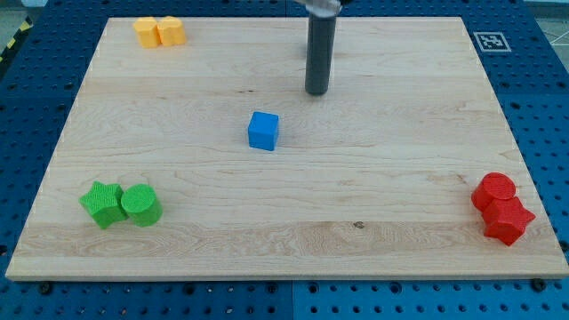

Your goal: Move the blue cube towards the blue triangle

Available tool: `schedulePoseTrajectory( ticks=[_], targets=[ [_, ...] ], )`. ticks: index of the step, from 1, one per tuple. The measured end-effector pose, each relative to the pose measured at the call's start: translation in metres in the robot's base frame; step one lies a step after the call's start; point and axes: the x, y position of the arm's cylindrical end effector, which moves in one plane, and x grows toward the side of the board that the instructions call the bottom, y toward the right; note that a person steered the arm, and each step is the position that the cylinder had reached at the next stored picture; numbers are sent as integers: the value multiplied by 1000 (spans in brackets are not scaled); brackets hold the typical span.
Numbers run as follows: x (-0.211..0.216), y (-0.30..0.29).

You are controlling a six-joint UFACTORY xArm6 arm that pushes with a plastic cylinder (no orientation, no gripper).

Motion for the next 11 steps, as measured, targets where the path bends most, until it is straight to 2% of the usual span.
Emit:
schedulePoseTrajectory(
  ticks=[1, 2, 3, 4, 5, 8, 9, 10, 11],
  targets=[
    [55, -3],
    [87, -10],
    [97, -52],
    [96, -81],
    [72, -82],
    [-42, -82],
    [-26, -99],
    [16, -120],
    [49, -112]
  ],
)
